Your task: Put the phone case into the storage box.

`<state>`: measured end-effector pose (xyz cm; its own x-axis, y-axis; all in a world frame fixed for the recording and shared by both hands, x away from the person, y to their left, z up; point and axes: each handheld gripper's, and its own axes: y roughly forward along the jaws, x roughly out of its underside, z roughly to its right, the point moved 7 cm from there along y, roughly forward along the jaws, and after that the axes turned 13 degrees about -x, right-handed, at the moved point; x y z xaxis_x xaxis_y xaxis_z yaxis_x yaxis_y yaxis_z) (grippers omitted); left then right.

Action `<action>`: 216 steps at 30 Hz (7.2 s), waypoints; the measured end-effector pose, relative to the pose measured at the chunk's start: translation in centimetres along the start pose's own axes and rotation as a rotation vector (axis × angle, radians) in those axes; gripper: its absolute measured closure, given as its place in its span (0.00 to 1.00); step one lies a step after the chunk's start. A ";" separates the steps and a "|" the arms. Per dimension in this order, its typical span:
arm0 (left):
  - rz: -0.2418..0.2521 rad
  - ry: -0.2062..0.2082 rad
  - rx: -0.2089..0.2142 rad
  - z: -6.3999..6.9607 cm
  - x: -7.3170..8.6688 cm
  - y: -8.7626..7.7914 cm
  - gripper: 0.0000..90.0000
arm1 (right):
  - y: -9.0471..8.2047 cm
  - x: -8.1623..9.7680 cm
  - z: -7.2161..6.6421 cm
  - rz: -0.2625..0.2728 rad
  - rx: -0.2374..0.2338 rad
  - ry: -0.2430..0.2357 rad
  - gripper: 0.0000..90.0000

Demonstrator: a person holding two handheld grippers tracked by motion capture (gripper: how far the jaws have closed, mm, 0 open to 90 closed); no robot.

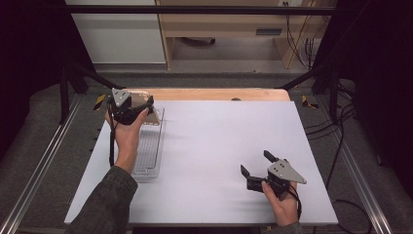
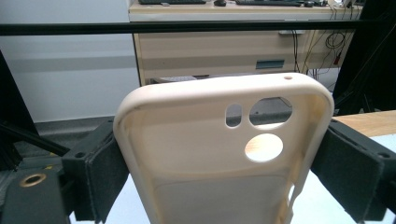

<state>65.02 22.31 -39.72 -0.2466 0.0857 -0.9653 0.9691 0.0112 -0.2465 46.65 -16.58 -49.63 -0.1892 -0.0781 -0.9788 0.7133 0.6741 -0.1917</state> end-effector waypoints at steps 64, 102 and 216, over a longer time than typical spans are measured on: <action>-0.047 -0.001 -0.025 0.5 1.9 1.8 0.11 | 0.1 0.2 0.0 -0.011 -0.005 0.002 0.05; -0.075 0.033 -0.053 0.7 2.8 3.0 0.11 | 0.2 0.3 0.0 -0.018 -0.012 0.005 0.05; -0.182 0.049 -0.086 1.3 2.1 5.6 0.11 | 0.4 0.5 -0.4 -0.027 -0.034 0.017 0.05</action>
<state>69.92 21.21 -43.20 -0.4191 0.1227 -0.8996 0.9063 0.1154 -0.4065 46.64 -16.06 -50.14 -0.2202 -0.0845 -0.9718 0.6841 0.6968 -0.2156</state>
